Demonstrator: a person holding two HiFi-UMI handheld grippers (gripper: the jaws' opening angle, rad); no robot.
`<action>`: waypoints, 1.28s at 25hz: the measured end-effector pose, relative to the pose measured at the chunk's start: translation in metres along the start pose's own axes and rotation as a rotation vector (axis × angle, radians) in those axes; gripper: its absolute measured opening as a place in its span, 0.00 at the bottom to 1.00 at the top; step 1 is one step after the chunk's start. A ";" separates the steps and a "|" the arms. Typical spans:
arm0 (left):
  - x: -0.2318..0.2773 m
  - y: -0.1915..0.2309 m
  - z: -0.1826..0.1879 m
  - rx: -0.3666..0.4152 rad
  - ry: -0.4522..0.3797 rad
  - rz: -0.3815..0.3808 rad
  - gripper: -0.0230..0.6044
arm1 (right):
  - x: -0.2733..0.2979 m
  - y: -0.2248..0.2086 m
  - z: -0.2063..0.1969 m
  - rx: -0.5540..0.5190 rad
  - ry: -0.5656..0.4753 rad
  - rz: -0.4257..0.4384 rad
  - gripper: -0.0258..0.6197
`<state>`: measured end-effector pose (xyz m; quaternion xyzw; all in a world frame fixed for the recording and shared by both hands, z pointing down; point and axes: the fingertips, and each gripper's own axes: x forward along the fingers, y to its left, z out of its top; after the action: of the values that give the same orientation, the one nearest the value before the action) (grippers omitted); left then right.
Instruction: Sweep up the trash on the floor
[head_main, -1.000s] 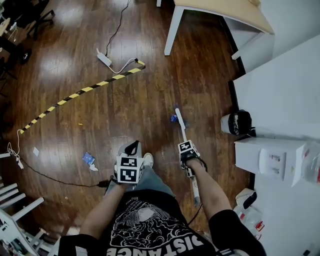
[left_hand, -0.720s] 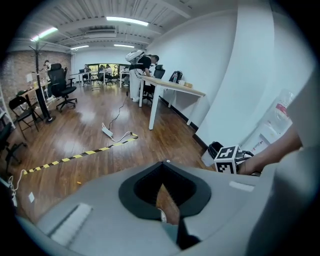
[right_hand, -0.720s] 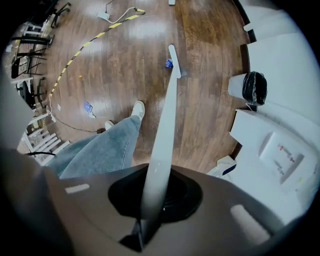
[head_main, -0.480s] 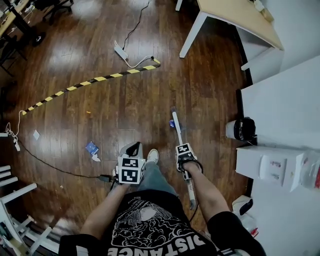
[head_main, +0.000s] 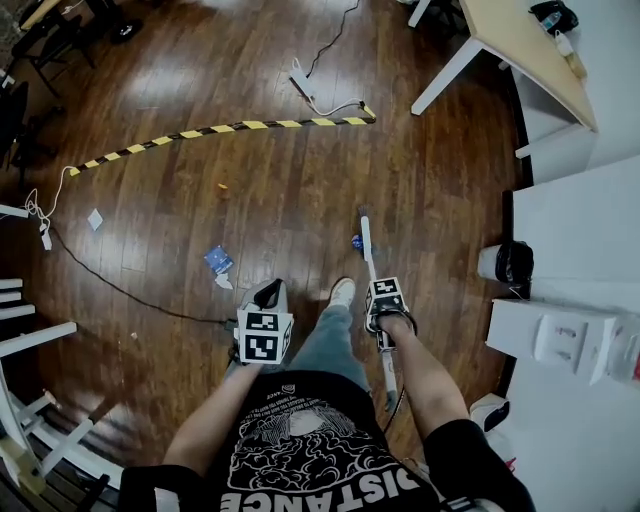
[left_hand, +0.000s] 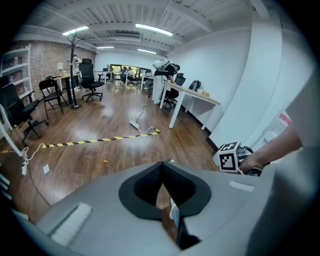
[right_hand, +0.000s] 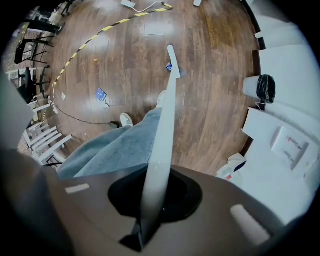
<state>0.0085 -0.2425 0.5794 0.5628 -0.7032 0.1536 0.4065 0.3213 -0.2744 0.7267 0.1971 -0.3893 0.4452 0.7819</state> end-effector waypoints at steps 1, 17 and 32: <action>-0.008 0.010 -0.009 -0.005 0.005 0.002 0.05 | 0.003 0.013 -0.006 0.005 0.004 0.006 0.06; -0.089 0.065 -0.077 -0.095 -0.039 0.099 0.05 | 0.046 0.144 -0.054 -0.085 0.017 0.084 0.07; -0.147 0.123 -0.144 -0.116 -0.026 0.103 0.05 | 0.084 0.241 -0.093 -0.113 0.008 0.088 0.07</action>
<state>-0.0415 -0.0077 0.5892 0.5034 -0.7440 0.1261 0.4209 0.1821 -0.0411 0.7260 0.1336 -0.4189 0.4572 0.7731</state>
